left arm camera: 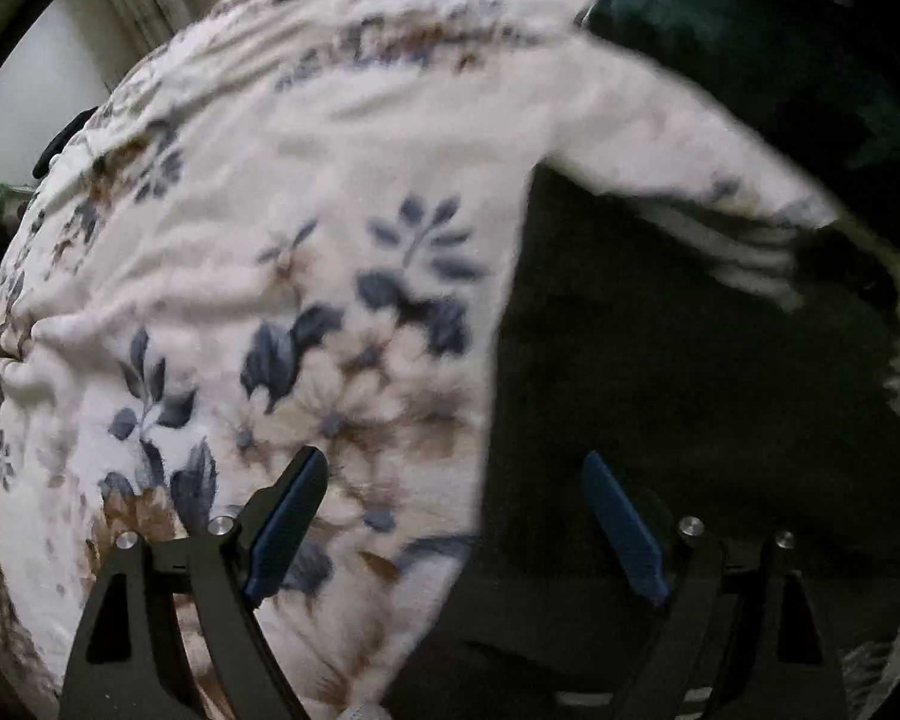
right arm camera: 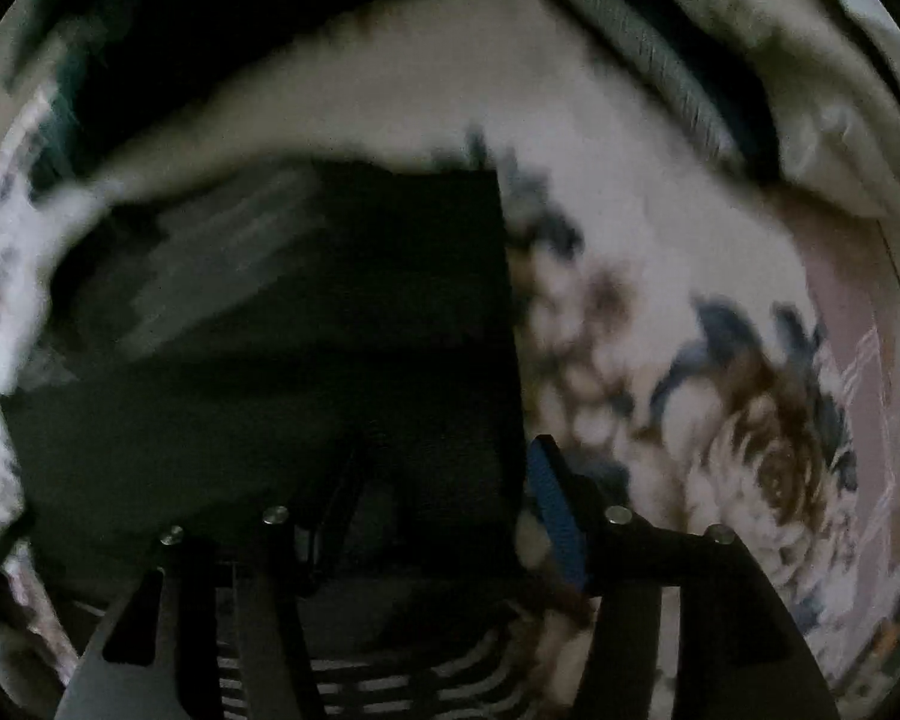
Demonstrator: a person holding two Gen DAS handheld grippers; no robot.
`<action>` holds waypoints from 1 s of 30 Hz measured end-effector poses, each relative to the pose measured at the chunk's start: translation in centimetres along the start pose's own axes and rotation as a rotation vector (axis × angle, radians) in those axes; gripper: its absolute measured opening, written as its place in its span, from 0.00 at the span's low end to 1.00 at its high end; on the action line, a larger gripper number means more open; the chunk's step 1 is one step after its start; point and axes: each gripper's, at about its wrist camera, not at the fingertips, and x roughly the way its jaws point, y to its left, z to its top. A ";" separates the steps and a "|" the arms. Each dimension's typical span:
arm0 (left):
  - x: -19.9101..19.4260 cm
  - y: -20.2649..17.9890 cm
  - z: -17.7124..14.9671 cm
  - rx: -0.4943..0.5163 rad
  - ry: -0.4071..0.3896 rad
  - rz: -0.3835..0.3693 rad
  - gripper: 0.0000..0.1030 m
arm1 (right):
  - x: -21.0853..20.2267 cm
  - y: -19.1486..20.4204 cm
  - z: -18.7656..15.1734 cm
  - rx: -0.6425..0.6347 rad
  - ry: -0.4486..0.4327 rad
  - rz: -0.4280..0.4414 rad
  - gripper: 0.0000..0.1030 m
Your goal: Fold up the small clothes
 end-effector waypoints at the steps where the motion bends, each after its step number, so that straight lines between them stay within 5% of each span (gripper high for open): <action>1: -0.5 -0.8 0.0 0.002 -0.005 -0.025 0.85 | -0.4 0.9 0.0 -0.021 -0.017 0.026 0.56; 5: 0.8 -5.4 -0.2 0.094 0.031 -0.066 0.85 | 1.7 4.6 -1.1 -0.126 0.054 0.122 0.56; 9: 4.7 -6.8 -1.0 0.146 0.088 -0.043 0.86 | 6.2 5.3 -4.0 -0.231 0.187 0.004 0.55; 15: -1.9 -8.0 -2.1 0.152 0.020 -0.132 0.87 | -1.4 1.3 -4.2 -0.140 0.129 0.108 0.57; 18: -6.8 -10.6 -4.8 0.162 -0.007 -0.196 0.93 | -5.6 -2.2 -5.1 -0.121 0.113 0.135 0.67; 24: -13.4 -19.6 -14.4 0.245 0.050 -0.279 0.93 | -10.7 -10.6 -5.6 -0.046 0.127 0.201 0.70; 30: -13.7 -30.5 -31.6 0.308 0.341 -0.279 0.93 | -8.7 -18.4 -4.9 -0.091 0.209 0.224 0.70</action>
